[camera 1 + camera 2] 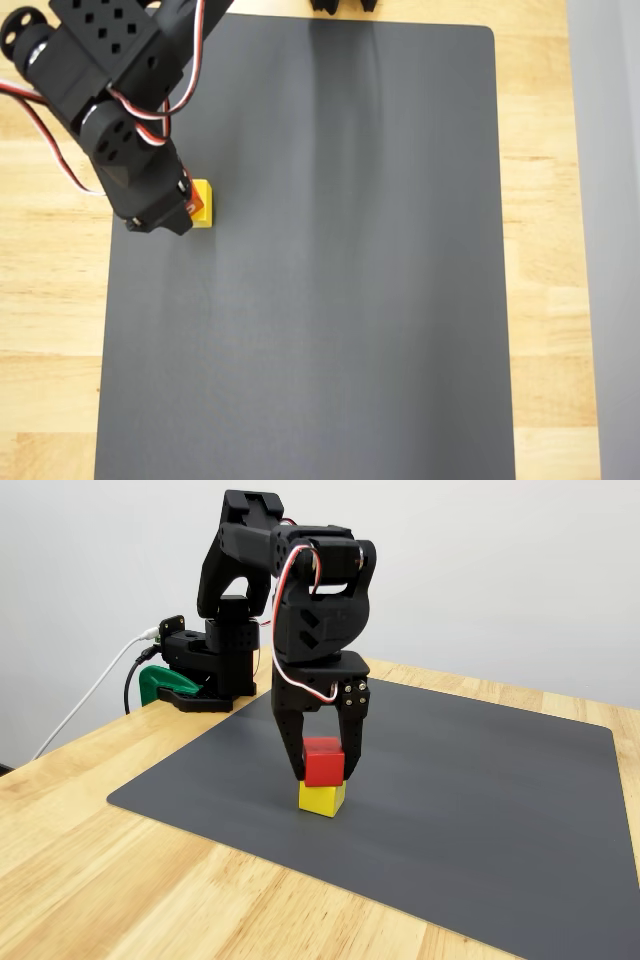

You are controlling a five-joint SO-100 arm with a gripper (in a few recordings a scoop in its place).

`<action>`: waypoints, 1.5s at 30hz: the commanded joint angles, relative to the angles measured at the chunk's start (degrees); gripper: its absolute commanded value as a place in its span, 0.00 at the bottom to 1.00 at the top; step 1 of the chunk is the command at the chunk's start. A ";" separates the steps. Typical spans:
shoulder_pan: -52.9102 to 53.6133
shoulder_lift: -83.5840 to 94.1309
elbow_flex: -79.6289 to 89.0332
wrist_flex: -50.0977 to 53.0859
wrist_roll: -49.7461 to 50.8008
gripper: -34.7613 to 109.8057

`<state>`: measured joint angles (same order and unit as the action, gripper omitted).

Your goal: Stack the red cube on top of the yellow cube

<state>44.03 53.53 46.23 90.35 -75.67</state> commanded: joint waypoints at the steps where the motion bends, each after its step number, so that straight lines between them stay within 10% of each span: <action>1: -0.26 3.25 0.44 1.32 -2.02 0.39; 36: -5.27 39.29 28.92 -3.08 -5.98 0.63; 45: -8.79 49.66 39.73 -11.07 16.70 0.51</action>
<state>35.95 98.44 83.76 80.16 -68.03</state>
